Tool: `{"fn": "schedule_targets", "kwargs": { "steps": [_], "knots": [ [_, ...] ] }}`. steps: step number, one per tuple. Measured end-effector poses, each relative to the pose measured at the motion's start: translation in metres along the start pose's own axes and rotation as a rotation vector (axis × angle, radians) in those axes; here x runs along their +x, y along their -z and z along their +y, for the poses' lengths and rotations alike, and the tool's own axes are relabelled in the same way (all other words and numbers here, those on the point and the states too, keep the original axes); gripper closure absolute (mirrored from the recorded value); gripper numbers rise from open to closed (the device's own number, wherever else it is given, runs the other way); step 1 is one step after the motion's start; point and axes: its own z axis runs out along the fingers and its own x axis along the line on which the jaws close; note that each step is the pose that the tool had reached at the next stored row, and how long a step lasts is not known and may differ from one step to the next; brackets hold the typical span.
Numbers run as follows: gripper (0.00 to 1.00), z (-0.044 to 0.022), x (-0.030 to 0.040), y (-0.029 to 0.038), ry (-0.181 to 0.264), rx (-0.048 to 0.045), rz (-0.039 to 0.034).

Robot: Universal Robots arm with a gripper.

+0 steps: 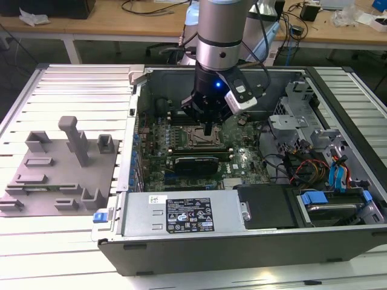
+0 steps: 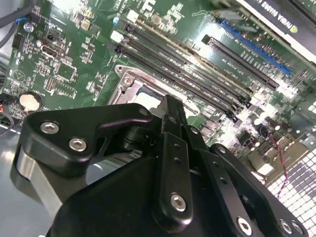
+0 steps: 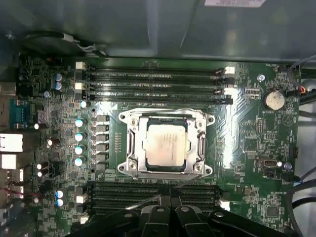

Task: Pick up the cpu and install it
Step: 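Install the second cpu locking lever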

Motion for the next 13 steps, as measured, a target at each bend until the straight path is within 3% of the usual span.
{"fn": "schedule_targets", "kwargs": {
  "steps": [6,8,13],
  "knots": [
    [0.89,-0.0106,0.0015,-0.0045,0.001,-0.004,-0.0164],
    [0.89,-0.0111,0.0094,-0.0061,0.001,-0.0042,-0.0255],
    [0.89,-0.0108,0.0172,-0.0094,0.001,-0.0039,-0.0294]
  ]
}}
